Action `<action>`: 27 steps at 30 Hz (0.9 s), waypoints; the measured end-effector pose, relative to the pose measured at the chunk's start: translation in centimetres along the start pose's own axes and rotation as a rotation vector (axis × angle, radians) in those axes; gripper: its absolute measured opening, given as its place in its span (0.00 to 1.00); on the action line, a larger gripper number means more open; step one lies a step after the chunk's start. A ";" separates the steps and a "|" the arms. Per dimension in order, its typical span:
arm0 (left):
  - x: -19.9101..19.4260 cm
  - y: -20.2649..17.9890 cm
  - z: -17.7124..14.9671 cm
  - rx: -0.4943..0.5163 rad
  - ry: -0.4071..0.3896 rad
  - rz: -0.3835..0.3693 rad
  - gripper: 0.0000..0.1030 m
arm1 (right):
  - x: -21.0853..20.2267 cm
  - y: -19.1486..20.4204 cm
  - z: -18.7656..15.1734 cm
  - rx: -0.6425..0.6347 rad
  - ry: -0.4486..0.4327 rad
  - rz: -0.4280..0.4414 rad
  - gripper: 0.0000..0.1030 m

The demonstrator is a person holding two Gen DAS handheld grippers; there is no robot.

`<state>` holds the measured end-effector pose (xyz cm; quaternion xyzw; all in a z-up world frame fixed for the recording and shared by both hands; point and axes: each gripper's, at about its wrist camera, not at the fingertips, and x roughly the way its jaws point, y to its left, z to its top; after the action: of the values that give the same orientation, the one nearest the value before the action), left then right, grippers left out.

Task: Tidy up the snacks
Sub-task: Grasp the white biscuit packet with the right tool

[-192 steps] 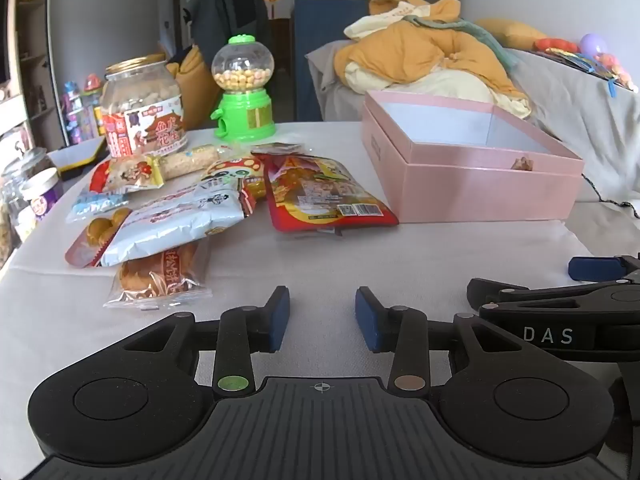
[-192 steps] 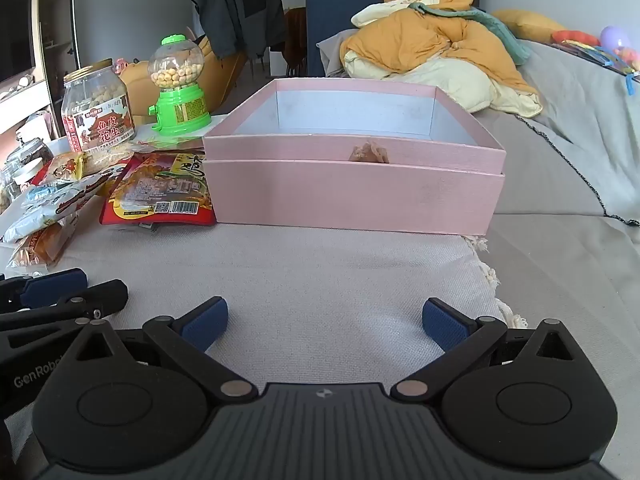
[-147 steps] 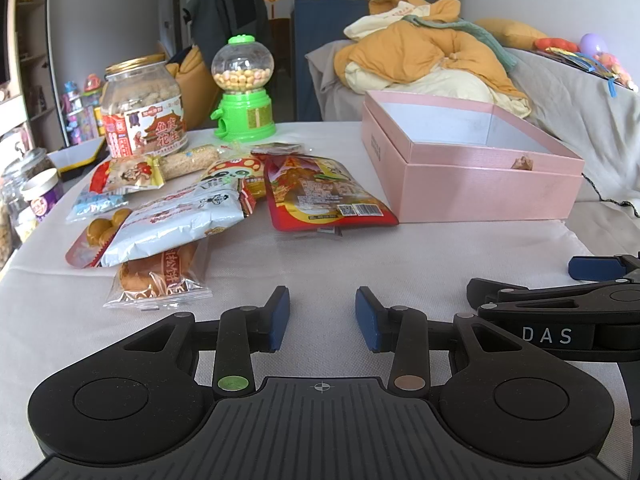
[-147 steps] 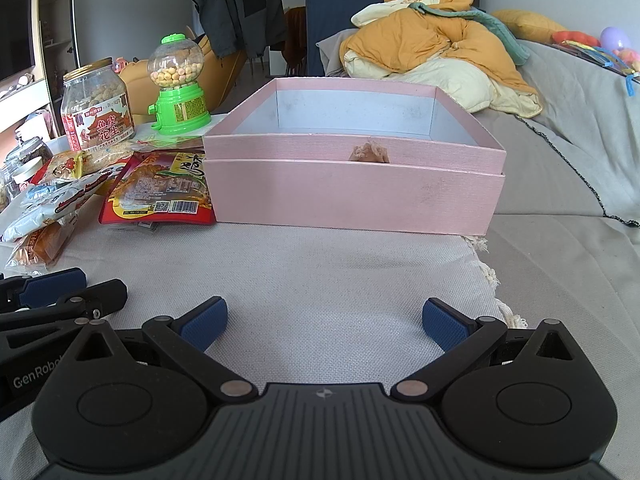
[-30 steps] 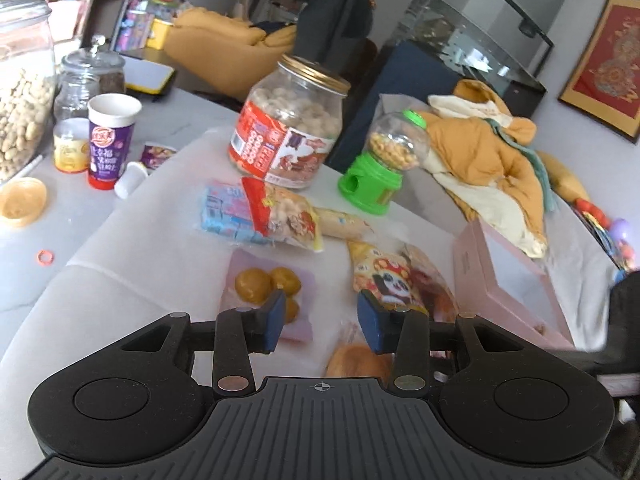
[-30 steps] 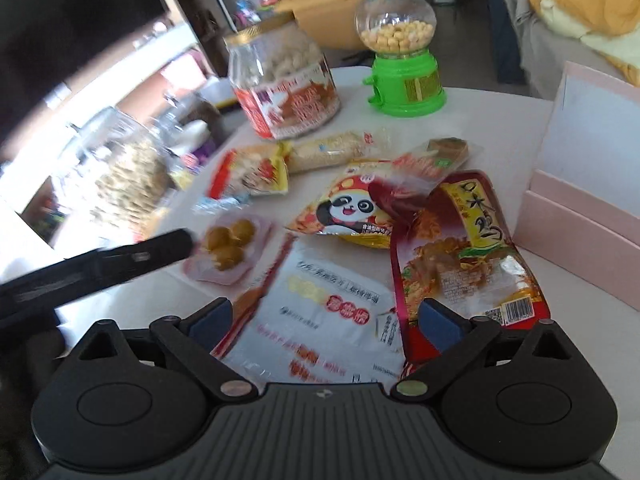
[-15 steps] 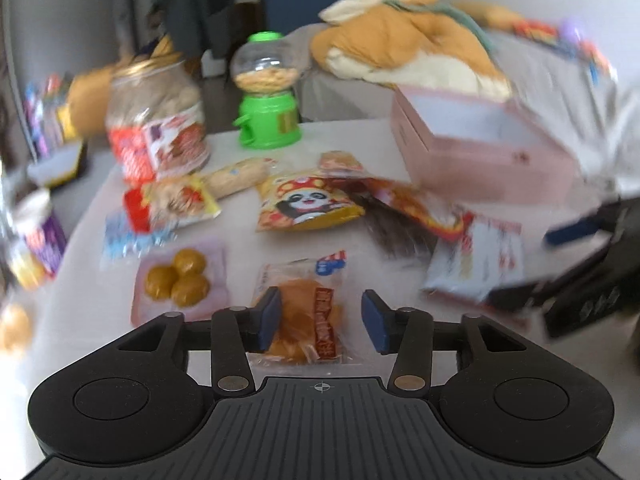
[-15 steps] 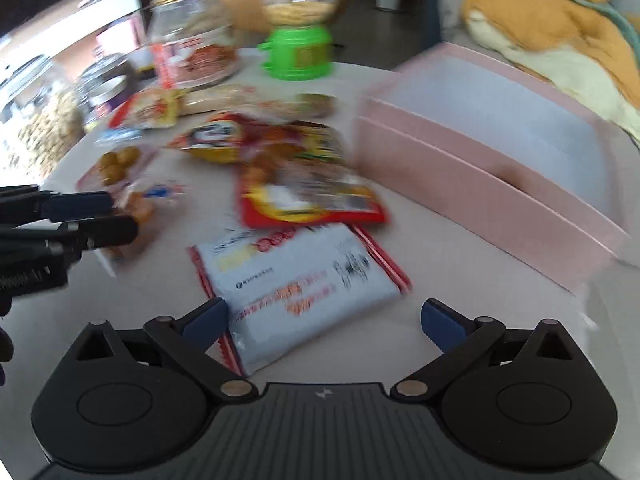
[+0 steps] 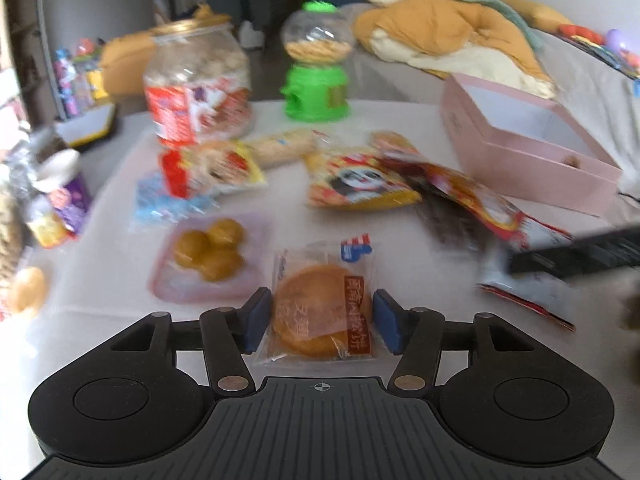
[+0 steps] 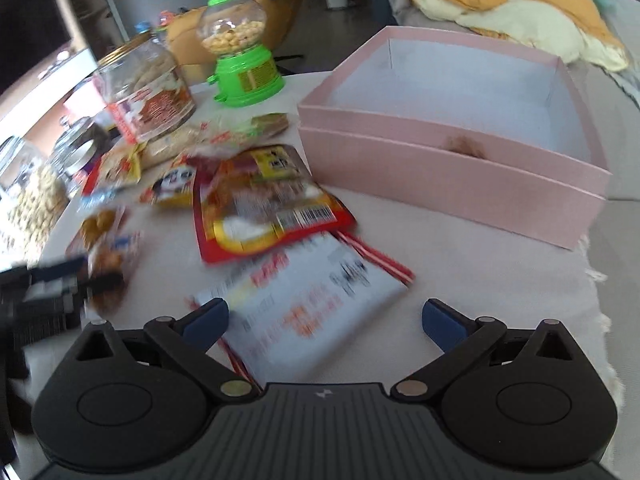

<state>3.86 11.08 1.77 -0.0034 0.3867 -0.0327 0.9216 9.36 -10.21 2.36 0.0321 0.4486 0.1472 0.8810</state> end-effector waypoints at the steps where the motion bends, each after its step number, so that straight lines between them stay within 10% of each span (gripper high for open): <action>1: -0.1 -0.2 -0.2 0.001 -0.001 -0.019 0.60 | 0.6 0.6 0.4 0.002 -0.007 -0.014 1.00; 9: -1.6 -1.8 -1.9 0.011 -0.006 -0.137 0.60 | 1.3 2.4 -0.9 -0.190 -0.045 -0.080 1.00; 22: -1.7 -3.2 -2.2 0.026 0.001 -0.088 0.59 | -0.2 -0.7 -2.2 -0.257 -0.088 -0.066 0.98; 27: -2.6 -4.0 -2.0 -0.031 -0.008 -0.147 0.54 | -2.0 -0.5 -1.4 -0.270 -0.054 -0.021 0.74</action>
<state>0.39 7.34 2.38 -0.0460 0.3821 -0.0944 0.9181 7.26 -11.32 2.96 -0.0878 0.4011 0.1960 0.8905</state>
